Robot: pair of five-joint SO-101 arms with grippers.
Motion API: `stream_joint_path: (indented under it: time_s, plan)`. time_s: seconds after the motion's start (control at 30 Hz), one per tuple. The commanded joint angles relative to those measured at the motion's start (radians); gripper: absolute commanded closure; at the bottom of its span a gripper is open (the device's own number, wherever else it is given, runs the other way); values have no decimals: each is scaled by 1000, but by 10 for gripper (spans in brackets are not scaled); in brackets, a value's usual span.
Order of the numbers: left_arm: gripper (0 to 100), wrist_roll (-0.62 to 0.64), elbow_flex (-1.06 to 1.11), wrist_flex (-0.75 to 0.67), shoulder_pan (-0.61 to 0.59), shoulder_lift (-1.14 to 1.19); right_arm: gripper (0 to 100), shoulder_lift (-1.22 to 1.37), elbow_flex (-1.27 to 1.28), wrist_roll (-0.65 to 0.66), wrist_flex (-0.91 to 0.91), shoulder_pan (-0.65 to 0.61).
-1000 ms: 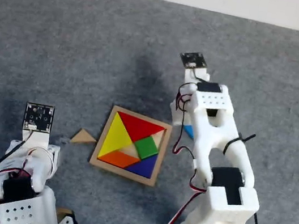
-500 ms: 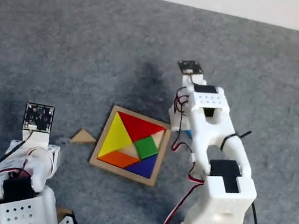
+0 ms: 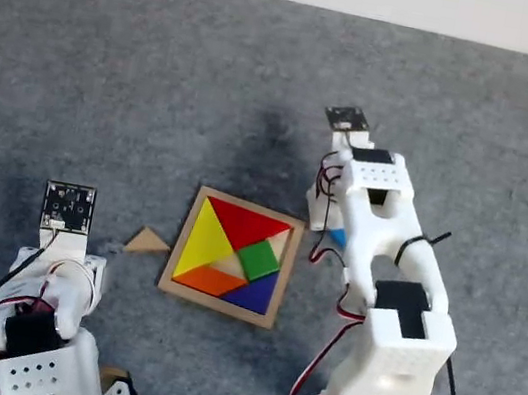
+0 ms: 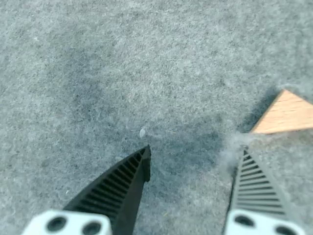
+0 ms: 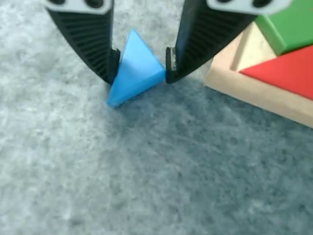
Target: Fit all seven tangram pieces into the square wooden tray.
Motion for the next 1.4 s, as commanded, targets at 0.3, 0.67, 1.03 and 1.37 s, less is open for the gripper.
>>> stream_joint_path:
  time_s: [0.3,0.67,1.03,1.37]
  plan:
    - [730,-8,-18,-3,-13,1,857,-308,19,-2,111,-84]
    - [730,-8,-18,-3,-13,1,857,-519,228,-11,102,-265]
    - [730,-8,-18,-3,-13,1,857,-366,236,-130,-36,-326]
    - [730,-8,-18,-2,-15,1,857,-328,237,-288,-39,-325]
